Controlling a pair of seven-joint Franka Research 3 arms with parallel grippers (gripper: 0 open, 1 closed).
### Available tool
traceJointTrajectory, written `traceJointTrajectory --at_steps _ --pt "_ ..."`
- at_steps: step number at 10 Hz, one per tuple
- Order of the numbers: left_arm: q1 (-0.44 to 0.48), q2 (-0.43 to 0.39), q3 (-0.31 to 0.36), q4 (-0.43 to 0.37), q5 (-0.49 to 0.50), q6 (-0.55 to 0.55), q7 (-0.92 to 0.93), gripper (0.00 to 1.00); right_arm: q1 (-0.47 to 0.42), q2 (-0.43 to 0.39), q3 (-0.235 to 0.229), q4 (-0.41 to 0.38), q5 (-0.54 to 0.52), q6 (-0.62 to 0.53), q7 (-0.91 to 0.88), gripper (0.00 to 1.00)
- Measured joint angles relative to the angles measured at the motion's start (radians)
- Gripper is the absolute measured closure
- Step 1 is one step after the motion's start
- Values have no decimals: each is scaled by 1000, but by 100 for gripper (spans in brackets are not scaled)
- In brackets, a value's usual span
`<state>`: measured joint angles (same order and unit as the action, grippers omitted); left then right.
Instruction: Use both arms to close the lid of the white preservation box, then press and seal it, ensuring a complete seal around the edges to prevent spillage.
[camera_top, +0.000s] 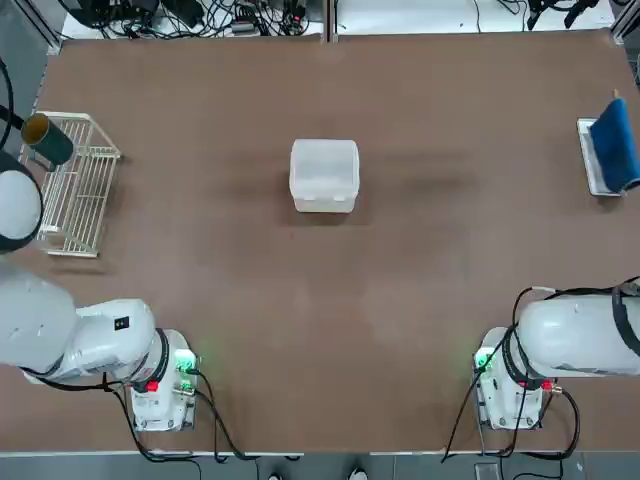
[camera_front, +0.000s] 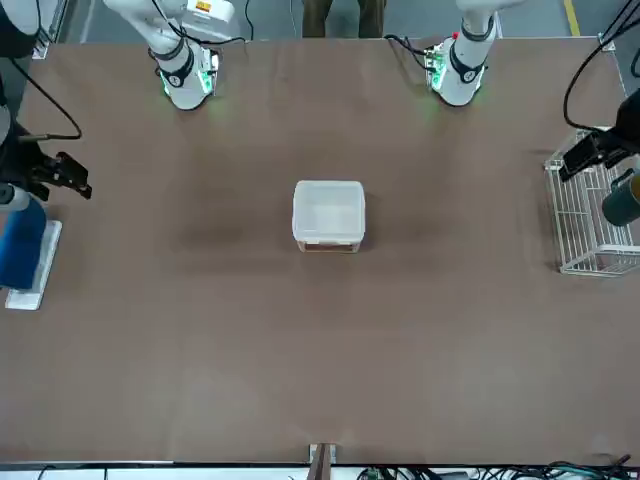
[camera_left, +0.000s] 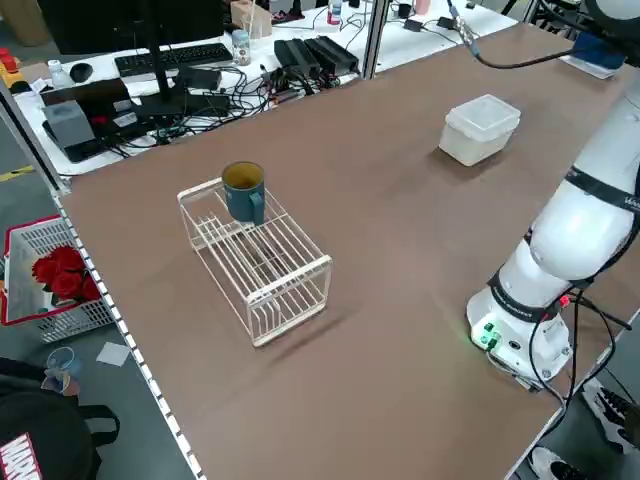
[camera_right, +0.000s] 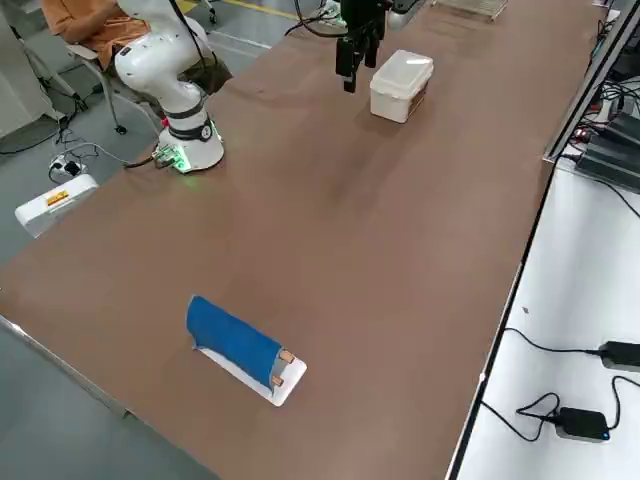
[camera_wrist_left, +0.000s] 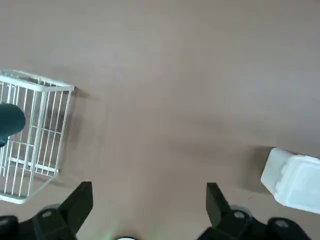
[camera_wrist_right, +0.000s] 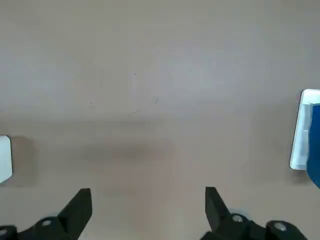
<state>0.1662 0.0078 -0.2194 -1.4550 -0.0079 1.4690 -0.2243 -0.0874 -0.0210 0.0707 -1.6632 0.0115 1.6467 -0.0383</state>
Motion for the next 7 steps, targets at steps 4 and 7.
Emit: traceJointTrajectory --at_steps 4,7 --pt "-64 -19 24 4 0 -4 29 0 0 0 -4 0 -1 0 1 0" --pt "-78 -19 63 4 0 -4 50 0 0 0 -5 0 -2 1 1 0"
